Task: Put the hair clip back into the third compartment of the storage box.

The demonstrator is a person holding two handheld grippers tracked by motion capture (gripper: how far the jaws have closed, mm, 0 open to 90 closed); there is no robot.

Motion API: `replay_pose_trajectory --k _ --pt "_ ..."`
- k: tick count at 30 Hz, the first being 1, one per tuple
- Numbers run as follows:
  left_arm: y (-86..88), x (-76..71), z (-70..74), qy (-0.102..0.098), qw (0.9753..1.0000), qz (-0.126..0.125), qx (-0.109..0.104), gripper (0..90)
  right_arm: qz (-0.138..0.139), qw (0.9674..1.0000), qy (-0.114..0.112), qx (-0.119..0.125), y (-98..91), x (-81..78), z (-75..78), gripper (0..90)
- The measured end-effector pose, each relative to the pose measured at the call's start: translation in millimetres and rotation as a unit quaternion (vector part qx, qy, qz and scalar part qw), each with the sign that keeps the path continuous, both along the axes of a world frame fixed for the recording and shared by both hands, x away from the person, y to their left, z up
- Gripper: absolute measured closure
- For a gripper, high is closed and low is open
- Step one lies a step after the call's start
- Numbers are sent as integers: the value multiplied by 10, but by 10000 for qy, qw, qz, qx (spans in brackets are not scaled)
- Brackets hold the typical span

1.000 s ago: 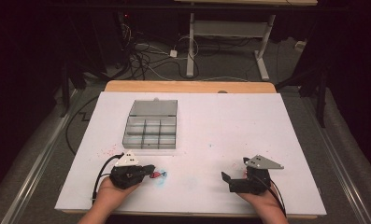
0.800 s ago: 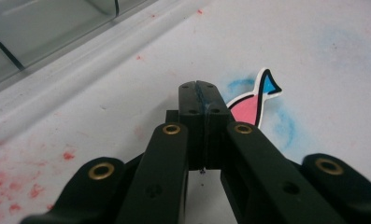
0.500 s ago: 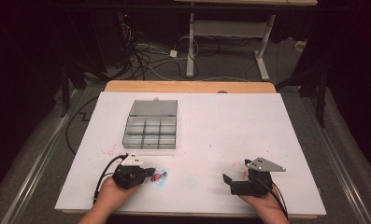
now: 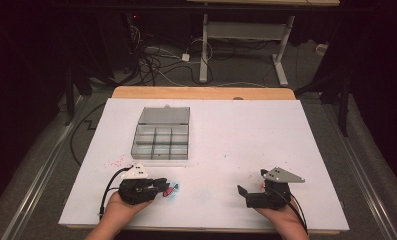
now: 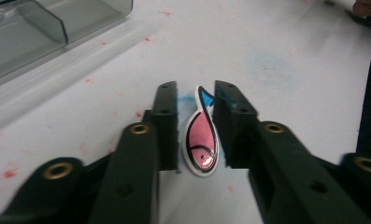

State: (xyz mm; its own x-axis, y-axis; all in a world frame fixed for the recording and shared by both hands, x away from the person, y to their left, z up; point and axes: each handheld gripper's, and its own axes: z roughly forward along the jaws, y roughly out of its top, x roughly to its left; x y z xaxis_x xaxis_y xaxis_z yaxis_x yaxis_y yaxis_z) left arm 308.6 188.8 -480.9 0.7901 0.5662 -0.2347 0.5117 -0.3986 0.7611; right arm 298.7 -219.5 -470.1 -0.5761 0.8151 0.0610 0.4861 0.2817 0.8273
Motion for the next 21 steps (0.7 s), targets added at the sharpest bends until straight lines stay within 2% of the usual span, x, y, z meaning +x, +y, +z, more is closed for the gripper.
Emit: replay_pose_trajectory --k 2,4,5,6,11,18,21 --pt "-47 7 -23 -56 9997 -1 221 595 8 10000 50 -25 5 2 -11 6" --pt "-86 11 -60 -65 9990 16 441 569 11 10000 41 -34 6 -1 -9 6" --pt "-106 13 -73 -60 9986 24 533 522 -1 10000 26 -36 3 -4 -4 6" --pt "-121 13 -81 -39 9985 -11 548 517 -9 10000 3 -36 -2 -6 -2 5" --pt "-174 -8 -85 -201 9968 -145 757 522 -116 9999 -23 -67 -59 -25 -12 3" --pt "-206 -50 -87 -368 9949 -220 910 663 -228 9997 -103 -33 -149 -41 21 3" --pt "-213 -62 -88 -406 9946 -237 926 673 -284 9995 -119 -49 -198 -38 27 4"
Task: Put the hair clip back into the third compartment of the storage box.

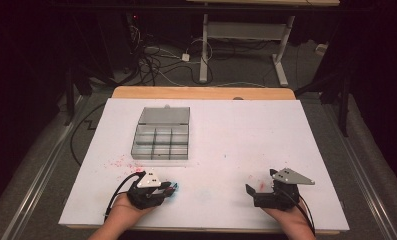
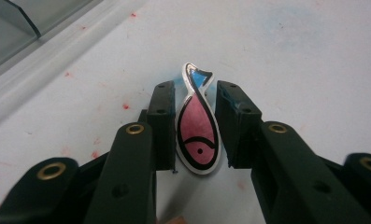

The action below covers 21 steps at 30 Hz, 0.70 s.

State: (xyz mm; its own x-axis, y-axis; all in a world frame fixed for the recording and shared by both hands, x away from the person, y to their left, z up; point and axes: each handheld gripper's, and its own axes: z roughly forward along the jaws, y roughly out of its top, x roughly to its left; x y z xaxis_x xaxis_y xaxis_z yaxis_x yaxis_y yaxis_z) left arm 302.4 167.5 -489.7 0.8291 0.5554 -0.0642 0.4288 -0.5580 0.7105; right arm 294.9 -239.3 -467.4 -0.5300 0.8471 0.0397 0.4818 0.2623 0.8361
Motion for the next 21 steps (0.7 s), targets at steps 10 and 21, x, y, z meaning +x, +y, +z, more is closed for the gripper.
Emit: replay_pose_trajectory --k 10,21 --pt "2 -22 3 -1 10000 -89 1 681 -246 9997 -37 -36 -226 -69 -18 3" --pt "41 22 5 199 9996 -37 -195 682 -167 9999 23 30 -187 -65 -38 3"
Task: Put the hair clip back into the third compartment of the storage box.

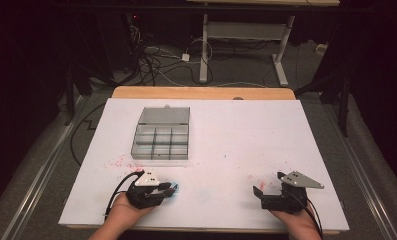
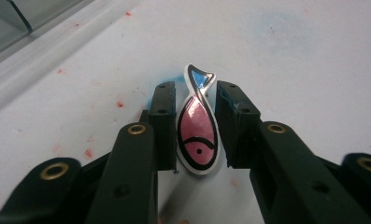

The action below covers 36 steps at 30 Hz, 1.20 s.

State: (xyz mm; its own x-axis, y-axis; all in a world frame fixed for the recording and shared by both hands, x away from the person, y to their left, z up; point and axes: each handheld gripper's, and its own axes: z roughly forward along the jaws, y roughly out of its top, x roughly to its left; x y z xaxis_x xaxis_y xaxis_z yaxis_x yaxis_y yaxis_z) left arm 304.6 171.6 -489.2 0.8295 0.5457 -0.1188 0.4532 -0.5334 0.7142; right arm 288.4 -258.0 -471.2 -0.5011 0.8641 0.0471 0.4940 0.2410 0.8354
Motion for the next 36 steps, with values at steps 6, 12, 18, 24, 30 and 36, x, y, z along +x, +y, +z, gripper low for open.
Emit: replay_pose_trajectory --k 6,12,18,24,30,36 --pt "37 18 9 43 9999 108 -106 682 17 10000 -13 -21 7 1 2 3" --pt "93 32 33 -6 9995 241 -219 682 26 10000 13 -40 12 3 -1 4" --pt "187 59 53 -67 9988 419 -253 682 38 10000 18 -26 13 3 -5 3" --pt "261 86 47 -89 9977 624 -264 682 27 10000 17 -14 -2 7 -8 3" --pt "371 114 48 -100 9959 841 -306 682 27 10000 -2 -23 -13 7 -5 3" --pt "491 134 29 -40 9942 1029 -300 682 23 10000 -9 -21 -14 3 -2 3"
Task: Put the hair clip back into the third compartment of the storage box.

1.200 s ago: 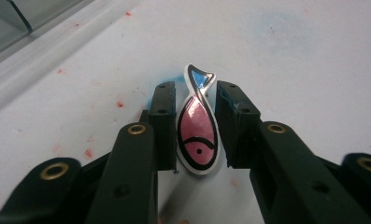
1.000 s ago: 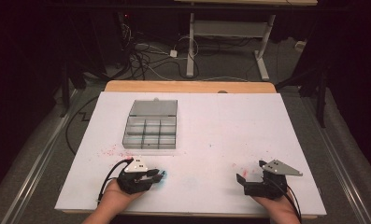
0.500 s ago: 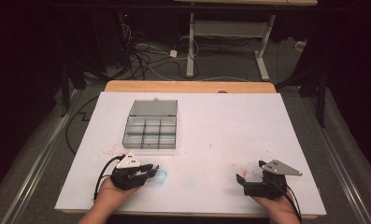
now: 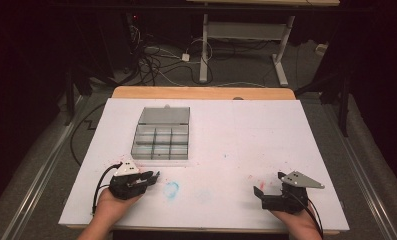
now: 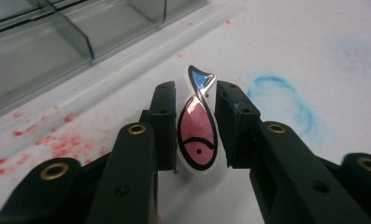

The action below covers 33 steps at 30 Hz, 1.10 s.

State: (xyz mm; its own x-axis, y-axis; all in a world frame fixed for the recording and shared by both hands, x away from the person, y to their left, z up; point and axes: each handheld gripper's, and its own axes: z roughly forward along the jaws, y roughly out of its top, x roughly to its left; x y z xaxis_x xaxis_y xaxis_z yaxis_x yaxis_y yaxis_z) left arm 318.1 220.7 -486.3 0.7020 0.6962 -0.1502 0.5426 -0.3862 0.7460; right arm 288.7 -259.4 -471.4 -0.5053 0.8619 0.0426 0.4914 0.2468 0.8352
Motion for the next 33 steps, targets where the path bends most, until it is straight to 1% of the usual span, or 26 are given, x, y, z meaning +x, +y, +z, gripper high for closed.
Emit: replay_pose_trajectory --k 3,9,12,16,18,20,23,26,28,30,33 --pt "30 8 0 -5 10000 35 -18 683 -8 10000 2 2 -3 -2 2 4" --pt "28 5 -2 -9 10000 26 -10 682 4 10000 5 -6 0 -4 1 3" --pt "40 2 5 -5 9999 51 -103 682 -7 10000 6 -6 0 -3 2 3" --pt "53 4 21 -65 9997 63 -239 683 -9 10000 -5 -12 -1 -3 5 3" --pt "52 19 20 -88 9997 64 -230 683 10 10000 -21 -26 1 -3 8 4" --pt "47 30 19 -80 9995 96 -282 682 26 10000 -20 -33 3 -2 8 3" --pt "36 33 47 -157 9993 94 -329 682 31 10000 -13 -38 4 -1 7 3" --pt "13 38 80 -186 9990 108 -389 683 34 10000 -17 -46 3 0 6 4" --pt "-8 45 111 -228 9990 125 -366 682 43 10000 -15 -40 1 3 5 3" --pt "-27 69 155 -267 9987 152 -396 682 42 10000 -17 -30 2 -2 8 4" --pt "-53 130 229 -317 9980 209 -512 682 31 10000 -27 -15 -3 -12 15 3"
